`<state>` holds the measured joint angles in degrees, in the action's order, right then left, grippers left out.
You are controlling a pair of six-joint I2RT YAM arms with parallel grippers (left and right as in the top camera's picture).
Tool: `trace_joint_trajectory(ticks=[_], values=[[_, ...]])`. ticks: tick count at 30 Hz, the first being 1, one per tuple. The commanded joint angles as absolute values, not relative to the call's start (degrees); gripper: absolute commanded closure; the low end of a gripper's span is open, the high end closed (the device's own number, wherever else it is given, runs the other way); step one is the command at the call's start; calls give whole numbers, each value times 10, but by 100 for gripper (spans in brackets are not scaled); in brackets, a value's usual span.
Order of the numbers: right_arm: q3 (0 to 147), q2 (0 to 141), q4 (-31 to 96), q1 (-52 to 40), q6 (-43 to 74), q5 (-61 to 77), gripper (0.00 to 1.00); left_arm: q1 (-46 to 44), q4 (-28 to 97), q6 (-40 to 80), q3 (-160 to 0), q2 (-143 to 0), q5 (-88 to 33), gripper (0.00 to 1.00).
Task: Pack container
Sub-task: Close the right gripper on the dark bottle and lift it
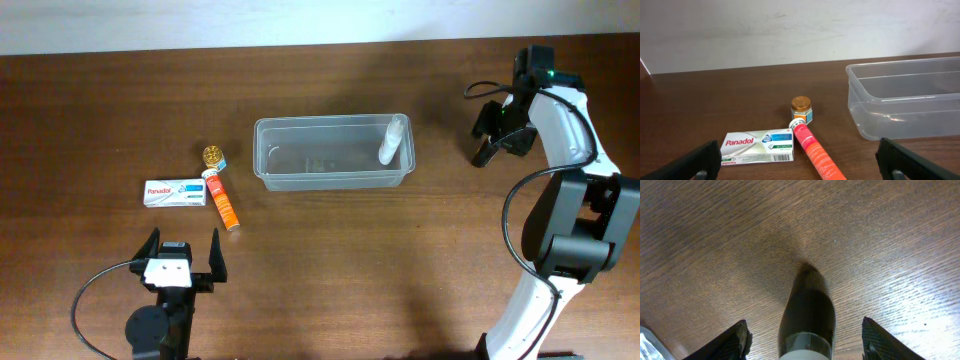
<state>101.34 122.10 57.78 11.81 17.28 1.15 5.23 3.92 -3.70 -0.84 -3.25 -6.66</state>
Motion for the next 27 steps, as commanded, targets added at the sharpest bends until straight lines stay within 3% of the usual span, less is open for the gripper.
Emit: trace_joint_trajectory(ticks=[1, 16, 22, 27], values=[[1009, 1223, 575, 121, 168, 8, 39, 55, 40, -46, -5, -29, -67, 1], [982, 1223, 558, 121, 168, 8, 51, 55, 40, -46, -5, -29, -67, 0], [974, 1223, 549, 121, 168, 2, 63, 55, 40, -46, -5, -29, -67, 0], [974, 1223, 548, 121, 168, -7, 64, 55, 40, -46, -5, -29, -67, 0]])
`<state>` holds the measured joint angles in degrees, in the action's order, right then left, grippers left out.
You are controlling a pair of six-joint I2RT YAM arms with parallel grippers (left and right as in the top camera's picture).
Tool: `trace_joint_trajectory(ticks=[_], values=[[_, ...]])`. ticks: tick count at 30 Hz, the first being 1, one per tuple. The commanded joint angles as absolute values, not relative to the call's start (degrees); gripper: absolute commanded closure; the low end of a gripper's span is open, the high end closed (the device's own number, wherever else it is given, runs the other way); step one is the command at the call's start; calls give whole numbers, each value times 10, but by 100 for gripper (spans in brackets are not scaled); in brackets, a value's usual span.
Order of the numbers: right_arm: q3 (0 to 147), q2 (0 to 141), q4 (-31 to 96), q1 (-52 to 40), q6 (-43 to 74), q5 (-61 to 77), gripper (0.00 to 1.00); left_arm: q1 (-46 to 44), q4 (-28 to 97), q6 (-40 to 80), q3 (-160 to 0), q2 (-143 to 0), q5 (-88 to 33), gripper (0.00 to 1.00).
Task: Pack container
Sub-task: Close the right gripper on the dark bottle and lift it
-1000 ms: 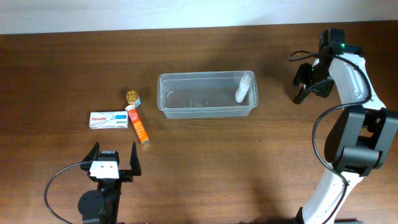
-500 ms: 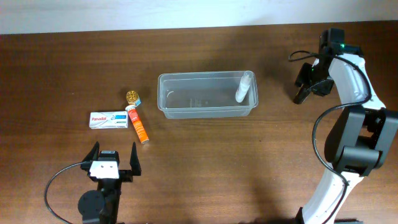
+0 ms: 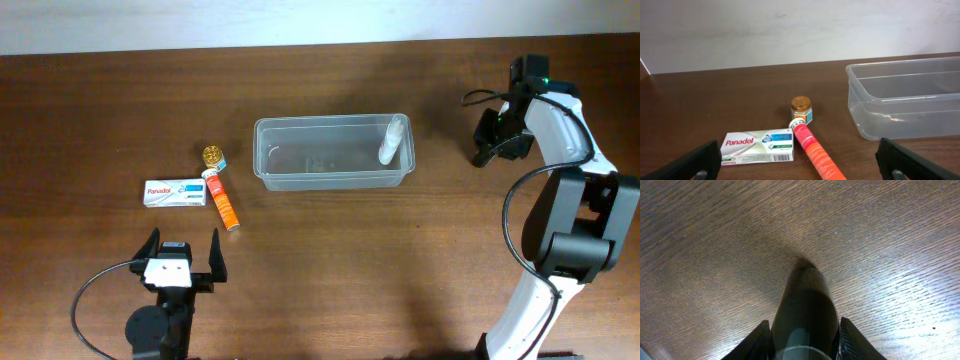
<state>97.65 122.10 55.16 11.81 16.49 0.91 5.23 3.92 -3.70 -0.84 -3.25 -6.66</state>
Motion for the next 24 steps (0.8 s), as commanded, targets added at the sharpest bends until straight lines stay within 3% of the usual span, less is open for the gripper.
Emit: trace_joint_trajectory(ticks=[1, 5, 24], values=[[974, 1223, 548, 121, 167, -7, 65, 55, 40, -46, -5, -29, -67, 0], [974, 1223, 548, 121, 163, -7, 74, 55, 40, -46, -5, -29, -67, 1], [1071, 1131, 640, 119, 138, -1, 75, 55, 40, -46, -5, -29, -67, 0]])
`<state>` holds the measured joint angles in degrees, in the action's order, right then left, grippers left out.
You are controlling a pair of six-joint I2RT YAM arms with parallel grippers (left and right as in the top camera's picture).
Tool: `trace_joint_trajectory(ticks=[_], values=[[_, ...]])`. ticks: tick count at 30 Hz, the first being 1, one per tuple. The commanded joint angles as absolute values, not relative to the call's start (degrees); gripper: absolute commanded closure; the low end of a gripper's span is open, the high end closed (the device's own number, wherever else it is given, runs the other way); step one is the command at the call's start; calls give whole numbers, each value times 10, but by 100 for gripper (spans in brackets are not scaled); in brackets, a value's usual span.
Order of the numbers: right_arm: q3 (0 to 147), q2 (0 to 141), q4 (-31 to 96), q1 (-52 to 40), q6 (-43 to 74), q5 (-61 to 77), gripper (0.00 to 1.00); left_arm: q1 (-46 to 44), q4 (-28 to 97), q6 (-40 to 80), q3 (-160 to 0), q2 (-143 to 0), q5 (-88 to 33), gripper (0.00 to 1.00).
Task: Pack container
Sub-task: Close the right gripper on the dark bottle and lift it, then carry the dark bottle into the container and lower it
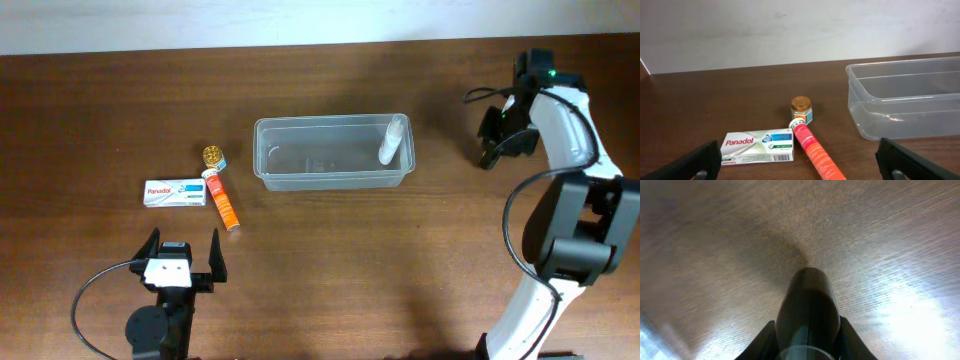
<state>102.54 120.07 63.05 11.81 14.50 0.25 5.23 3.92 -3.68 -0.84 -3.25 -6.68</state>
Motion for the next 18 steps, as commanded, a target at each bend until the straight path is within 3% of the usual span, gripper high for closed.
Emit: trace_joint_trajectory(ticks=[1, 9, 18], values=[[1077, 1122, 646, 117, 137, 2, 75, 55, 40, -46, -5, -29, -67, 0], [1098, 1020, 661, 75, 123, 62, 75, 55, 40, -46, -5, -29, -67, 0], [1097, 967, 658, -70, 122, 75, 75, 55, 40, -46, -5, -29, -67, 1]])
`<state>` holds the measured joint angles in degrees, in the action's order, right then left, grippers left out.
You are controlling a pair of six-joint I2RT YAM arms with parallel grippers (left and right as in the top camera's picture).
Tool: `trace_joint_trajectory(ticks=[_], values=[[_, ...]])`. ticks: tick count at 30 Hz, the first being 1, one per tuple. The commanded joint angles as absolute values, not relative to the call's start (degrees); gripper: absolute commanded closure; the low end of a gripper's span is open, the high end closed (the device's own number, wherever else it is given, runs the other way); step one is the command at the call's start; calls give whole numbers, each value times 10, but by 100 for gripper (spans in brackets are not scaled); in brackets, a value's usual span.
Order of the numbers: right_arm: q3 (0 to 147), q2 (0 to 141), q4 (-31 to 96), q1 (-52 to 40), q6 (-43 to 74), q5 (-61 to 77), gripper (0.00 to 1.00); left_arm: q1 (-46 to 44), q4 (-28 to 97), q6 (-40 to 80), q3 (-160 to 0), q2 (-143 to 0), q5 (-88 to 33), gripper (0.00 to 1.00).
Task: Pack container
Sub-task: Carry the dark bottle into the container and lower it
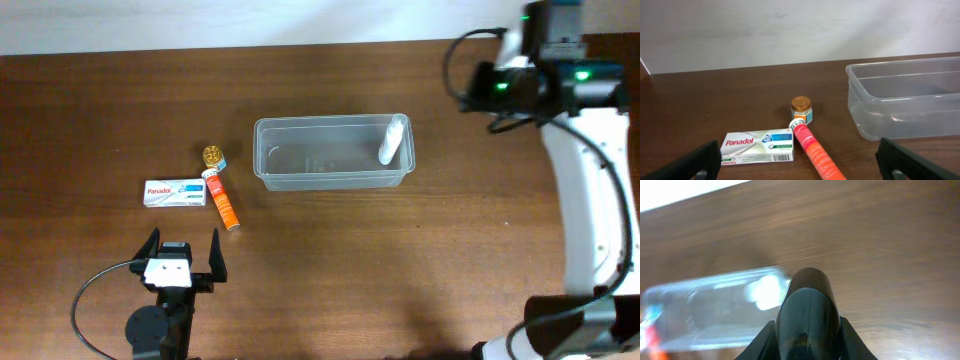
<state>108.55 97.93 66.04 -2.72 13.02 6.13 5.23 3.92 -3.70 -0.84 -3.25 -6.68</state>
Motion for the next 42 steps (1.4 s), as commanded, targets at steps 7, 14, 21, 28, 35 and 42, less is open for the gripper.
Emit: trace_joint_trajectory(ticks=[7, 14, 21, 28, 35, 42], values=[[1097, 996, 639, -177, 123, 5, 74, 55, 40, -46, -5, -29, -67, 0], [1097, 1060, 634, -222, 128, -11, 74, 55, 40, -46, -5, -29, -67, 0], [1097, 1128, 619, -221, 156, -27, 74, 55, 40, -46, -5, -29, -67, 0], [1097, 1175, 607, -221, 159, -49, 74, 55, 40, -46, -5, -29, -67, 0], [1097, 1211, 596, -221, 175, -68, 74, 55, 40, -46, -5, -29, -67, 0], [1096, 1233, 583, -221, 203, -78, 74, 55, 40, -46, -5, -29, -67, 0]])
